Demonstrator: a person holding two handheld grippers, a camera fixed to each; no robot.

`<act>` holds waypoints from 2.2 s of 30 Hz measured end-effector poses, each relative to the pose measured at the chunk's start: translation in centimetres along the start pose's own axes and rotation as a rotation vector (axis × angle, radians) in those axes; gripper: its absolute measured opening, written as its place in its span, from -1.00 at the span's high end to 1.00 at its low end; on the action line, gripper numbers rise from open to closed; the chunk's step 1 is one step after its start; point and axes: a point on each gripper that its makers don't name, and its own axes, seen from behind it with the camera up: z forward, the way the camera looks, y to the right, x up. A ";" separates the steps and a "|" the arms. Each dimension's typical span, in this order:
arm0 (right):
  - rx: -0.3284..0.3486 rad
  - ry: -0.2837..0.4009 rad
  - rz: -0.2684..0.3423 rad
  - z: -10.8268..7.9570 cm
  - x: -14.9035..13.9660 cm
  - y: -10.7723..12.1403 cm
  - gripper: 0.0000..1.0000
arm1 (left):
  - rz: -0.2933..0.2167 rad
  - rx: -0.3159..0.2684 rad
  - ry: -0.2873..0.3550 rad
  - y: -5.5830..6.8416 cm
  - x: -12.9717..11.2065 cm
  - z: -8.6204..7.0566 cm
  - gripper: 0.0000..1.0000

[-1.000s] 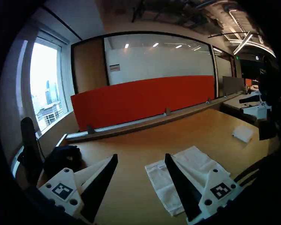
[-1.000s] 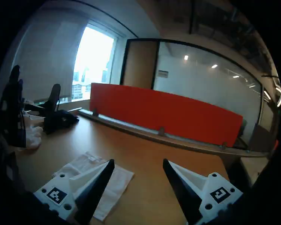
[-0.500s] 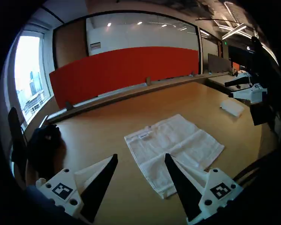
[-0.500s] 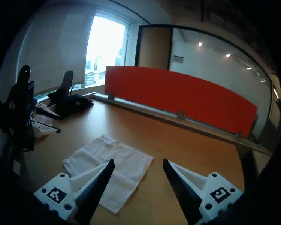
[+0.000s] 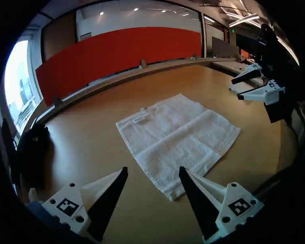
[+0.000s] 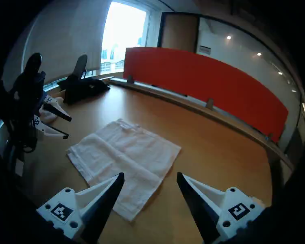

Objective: Fold towel

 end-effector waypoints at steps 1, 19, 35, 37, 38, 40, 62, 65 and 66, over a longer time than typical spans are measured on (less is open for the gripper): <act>0.006 -0.010 -0.004 0.2 -0.5 -0.2 -1.00 | 0.003 -0.006 -0.007 0.2 -0.3 0.2 -0.86; 0.089 -0.176 -0.029 1.9 -7.6 -2.7 -0.98 | 0.049 -0.090 -0.148 2.8 -5.3 2.4 -0.86; 0.164 -0.277 -0.059 1.3 -11.1 -3.7 -0.89 | 0.034 -0.143 -0.213 4.2 -6.6 3.0 -0.82; 0.171 -0.284 -0.060 1.2 -11.3 -3.7 -0.83 | 0.028 -0.148 -0.218 4.2 -6.6 3.0 -0.79; 0.173 -0.285 -0.060 1.2 -11.4 -3.7 -0.81 | 0.024 -0.150 -0.220 4.2 -6.7 3.0 -0.78; 0.176 -0.286 -0.057 1.2 -11.4 -3.8 -0.79 | 0.022 -0.154 -0.223 4.3 -6.7 3.0 -0.75; 0.219 -0.283 -0.036 1.2 -11.4 -4.8 0.34 | 0.040 -0.171 -0.221 4.9 -6.8 3.0 0.02; 0.220 -0.281 -0.043 1.2 -11.4 -5.0 0.58 | 0.037 -0.165 -0.221 4.9 -6.8 3.0 0.24; 0.219 -0.281 -0.045 1.2 -11.4 -5.1 0.64 | 0.036 -0.163 -0.222 4.9 -6.8 3.0 0.31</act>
